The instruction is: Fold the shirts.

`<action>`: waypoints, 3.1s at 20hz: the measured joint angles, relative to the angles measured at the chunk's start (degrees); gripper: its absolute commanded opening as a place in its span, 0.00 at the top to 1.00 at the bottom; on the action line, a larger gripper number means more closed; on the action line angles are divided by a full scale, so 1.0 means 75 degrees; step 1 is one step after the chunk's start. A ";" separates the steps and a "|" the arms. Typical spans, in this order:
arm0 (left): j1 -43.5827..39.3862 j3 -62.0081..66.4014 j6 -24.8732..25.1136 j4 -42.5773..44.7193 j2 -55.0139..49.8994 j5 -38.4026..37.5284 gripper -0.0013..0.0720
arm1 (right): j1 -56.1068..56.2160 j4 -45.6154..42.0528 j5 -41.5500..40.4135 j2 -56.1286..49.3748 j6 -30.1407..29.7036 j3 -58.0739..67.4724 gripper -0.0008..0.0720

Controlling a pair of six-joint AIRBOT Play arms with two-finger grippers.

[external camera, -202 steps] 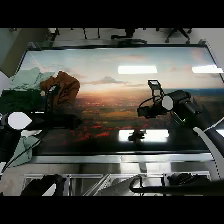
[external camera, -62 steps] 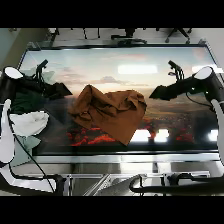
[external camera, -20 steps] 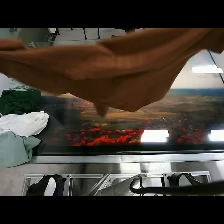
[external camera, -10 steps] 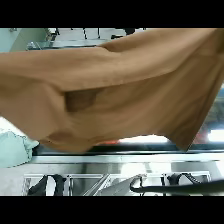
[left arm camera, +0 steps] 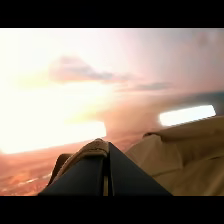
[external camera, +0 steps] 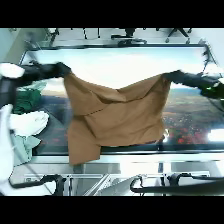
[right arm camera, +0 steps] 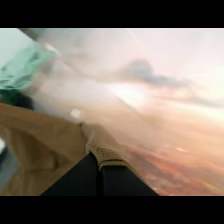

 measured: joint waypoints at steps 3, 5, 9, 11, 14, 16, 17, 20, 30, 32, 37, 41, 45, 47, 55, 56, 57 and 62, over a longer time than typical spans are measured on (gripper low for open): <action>-0.0172 0.0233 0.0052 0.0009 -0.1282 0.0755 0.96 | 0.0146 -0.0029 -0.0749 -0.0950 -0.0201 -0.0023 0.74; -0.0114 0.0673 0.0082 0.0009 -0.1795 0.0574 0.02 | 0.0169 -0.0041 -0.0930 -0.1224 -0.0315 0.0032 0.55; 0.0527 0.1961 0.0082 0.0026 -0.2130 -0.1309 0.04 | -0.0265 -0.0790 -0.0697 -0.0863 -0.0058 0.0143 0.40; 0.1014 0.2352 0.0020 0.0035 -0.2078 -0.2495 0.04 | -0.0705 -0.1699 -0.0513 -0.0428 0.0565 0.0154 0.28; 0.1749 0.1938 -0.0102 0.0230 -0.1746 -0.3908 0.04 | -0.1489 -0.3144 -0.0160 0.0169 0.1617 0.0050 0.30; 0.2055 0.1020 -0.0117 0.0557 -0.1463 -0.4264 0.04 | -0.1923 -0.3675 0.0239 0.0399 0.2017 -0.0184 0.30; 0.2162 0.0431 -0.0050 0.0673 -0.1346 -0.4246 0.04 | -0.2101 -0.3838 0.0402 0.0469 0.2124 -0.0318 0.30; 0.2238 -0.1166 0.0332 0.0659 -0.1259 -0.3783 0.04 | -0.2422 -0.4188 0.0912 0.0606 0.2390 -0.0831 0.30; 0.1789 -0.1877 0.1288 -0.0073 -0.2142 -0.3955 0.97 | -0.2585 -0.4698 0.1967 0.0673 0.2617 -0.1728 0.29; 0.1763 -0.1684 0.1320 -0.0073 -0.2183 -0.4214 0.97 | -0.2585 -0.4893 0.1982 0.0673 0.2623 -0.2081 0.29; 0.1749 -0.1483 0.1367 -0.0058 -0.2194 -0.4514 0.97 | -0.2407 -0.5074 0.1609 0.0621 0.2521 -0.3040 0.29; 0.1749 -0.1451 0.1311 0.0029 -0.2194 -0.4570 0.97 | -0.1670 -0.4934 0.1609 0.0344 0.2454 -0.3290 0.30; 0.1763 -0.1448 0.1256 0.0058 -0.2002 -0.4587 0.97 | -0.0697 -0.4925 0.1588 0.0050 0.2340 -0.3331 0.96; 0.1824 -0.1448 0.1174 0.0058 -0.1600 -0.4602 0.97 | -0.0460 -0.4995 0.1926 0.0201 0.2328 -0.3104 0.96; 0.2433 -0.1341 0.0755 -0.0632 0.3060 -0.4293 0.97 | -0.1425 -0.3555 0.2649 0.3107 0.2734 0.0726 0.96; 0.2535 -0.1215 0.0699 -0.0711 0.3809 -0.4130 0.97 | -0.1539 -0.3392 0.2550 0.3468 0.2780 0.1288 0.96; 0.2632 -0.1046 0.0697 -0.0755 0.4456 -0.3975 0.97 | -0.1629 -0.3258 0.2430 0.3838 0.2786 0.1824 0.96; 0.3494 0.0283 0.0641 -0.0595 0.6948 -0.3019 0.97 | -0.1807 -0.3302 0.1469 0.5327 0.2783 0.3209 0.96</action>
